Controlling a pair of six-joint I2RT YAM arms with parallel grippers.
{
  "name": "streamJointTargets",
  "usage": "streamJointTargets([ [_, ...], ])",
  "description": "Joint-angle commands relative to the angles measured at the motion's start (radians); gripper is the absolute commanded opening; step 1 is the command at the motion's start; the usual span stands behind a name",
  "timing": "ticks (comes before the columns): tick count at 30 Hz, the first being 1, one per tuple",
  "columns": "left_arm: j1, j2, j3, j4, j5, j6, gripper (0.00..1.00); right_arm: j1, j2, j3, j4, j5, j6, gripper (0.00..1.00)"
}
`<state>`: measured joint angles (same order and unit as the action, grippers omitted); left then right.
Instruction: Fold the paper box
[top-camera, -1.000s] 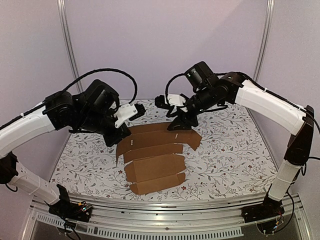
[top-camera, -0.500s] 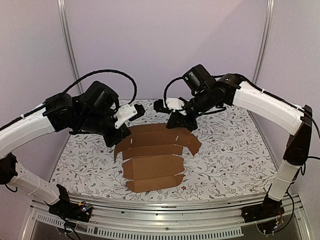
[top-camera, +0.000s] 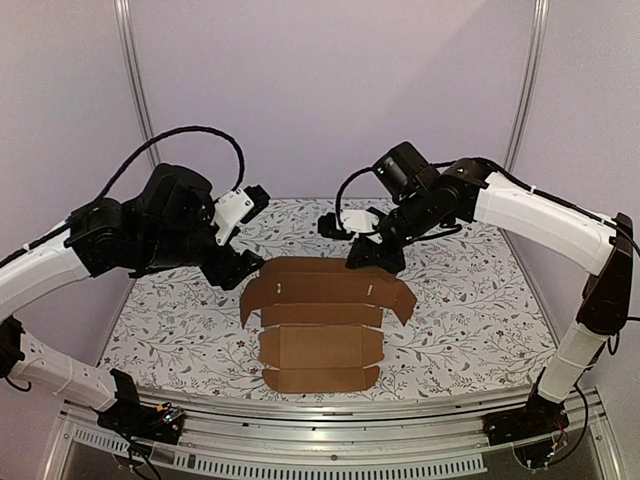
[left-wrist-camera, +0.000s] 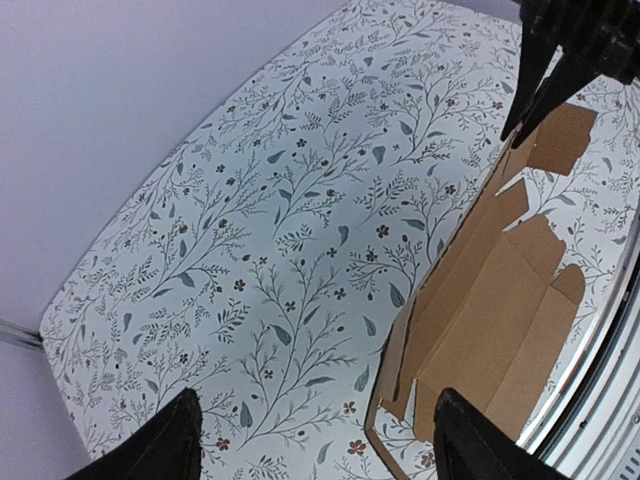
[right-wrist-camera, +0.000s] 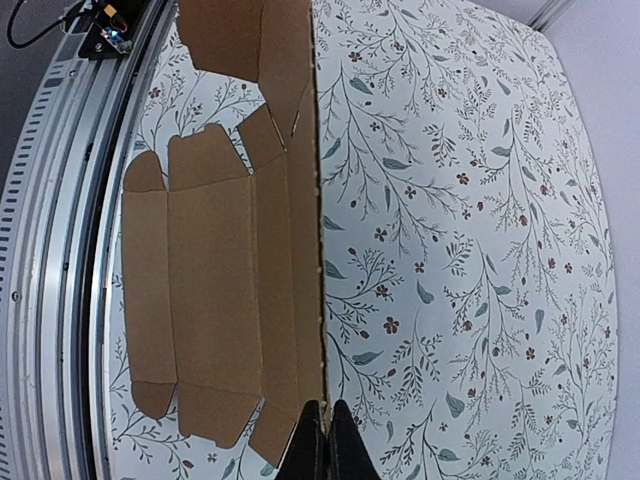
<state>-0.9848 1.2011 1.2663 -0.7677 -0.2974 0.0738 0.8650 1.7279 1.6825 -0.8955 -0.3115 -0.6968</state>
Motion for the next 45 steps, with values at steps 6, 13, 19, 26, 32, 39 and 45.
streamJointTargets([
  [6,-0.008,-0.184,-0.263,0.267,-0.086,-0.213,0.94,0.002,-0.103,-0.071,0.047,0.065,0.15,0.0],
  [13,0.01,-0.262,-0.407,0.364,-0.089,-0.338,0.95,0.003,-0.118,-0.126,0.096,0.099,0.264,0.0],
  [19,0.01,-0.284,-0.489,0.387,-0.068,-0.423,0.94,0.004,-0.119,-0.16,0.142,0.149,0.408,0.0],
  [26,0.011,-0.293,-0.536,0.399,-0.089,-0.483,0.92,0.029,-0.189,-0.335,0.302,0.218,0.428,0.0],
  [32,0.015,-0.257,-0.526,0.425,-0.062,-0.509,0.91,0.033,-0.232,-0.436,0.392,0.286,0.411,0.0],
  [39,0.037,-0.16,-0.476,0.474,0.014,-0.546,0.88,0.067,-0.227,-0.498,0.434,0.322,0.37,0.0],
  [45,0.103,-0.108,-0.413,0.502,0.106,-0.573,0.74,0.098,-0.239,-0.523,0.451,0.364,0.336,0.0],
])
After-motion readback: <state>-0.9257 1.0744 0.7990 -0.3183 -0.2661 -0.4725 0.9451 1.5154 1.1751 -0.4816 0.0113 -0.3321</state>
